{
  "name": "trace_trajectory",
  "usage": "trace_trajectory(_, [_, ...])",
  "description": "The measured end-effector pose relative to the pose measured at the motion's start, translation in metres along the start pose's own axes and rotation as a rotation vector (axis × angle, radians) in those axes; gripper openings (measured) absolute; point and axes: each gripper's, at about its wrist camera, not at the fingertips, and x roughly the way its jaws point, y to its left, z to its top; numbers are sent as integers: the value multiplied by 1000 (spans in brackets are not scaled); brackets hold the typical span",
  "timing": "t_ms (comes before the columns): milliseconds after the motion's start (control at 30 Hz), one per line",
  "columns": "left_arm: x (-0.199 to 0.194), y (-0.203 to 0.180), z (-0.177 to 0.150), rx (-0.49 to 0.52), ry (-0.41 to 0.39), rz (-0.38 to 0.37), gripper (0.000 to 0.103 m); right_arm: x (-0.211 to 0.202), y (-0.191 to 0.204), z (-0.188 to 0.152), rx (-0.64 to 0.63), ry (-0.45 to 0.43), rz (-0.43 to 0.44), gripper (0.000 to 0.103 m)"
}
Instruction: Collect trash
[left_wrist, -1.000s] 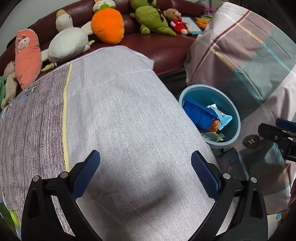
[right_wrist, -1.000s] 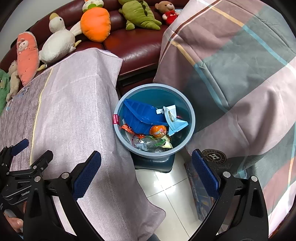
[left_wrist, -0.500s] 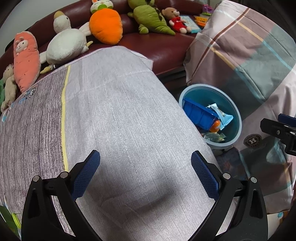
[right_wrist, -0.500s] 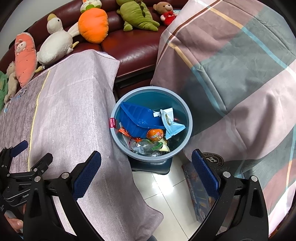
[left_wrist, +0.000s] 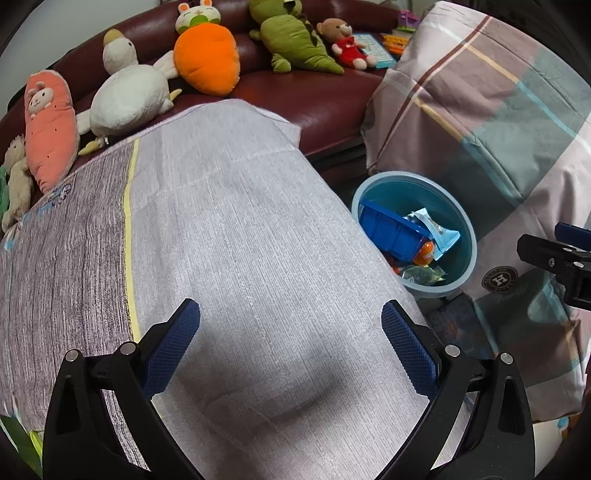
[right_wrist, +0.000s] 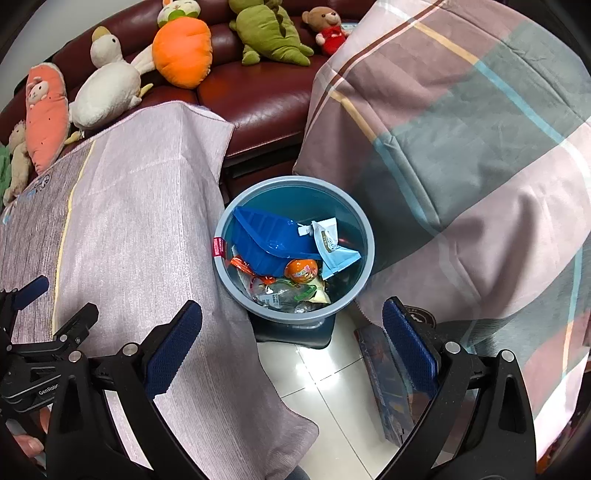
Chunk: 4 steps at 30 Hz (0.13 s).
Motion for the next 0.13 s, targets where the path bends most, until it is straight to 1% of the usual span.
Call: trace_trajectory(133, [-4,1,0,-4,4,18,99,-5,0,-1,-2,-11,-1,94])
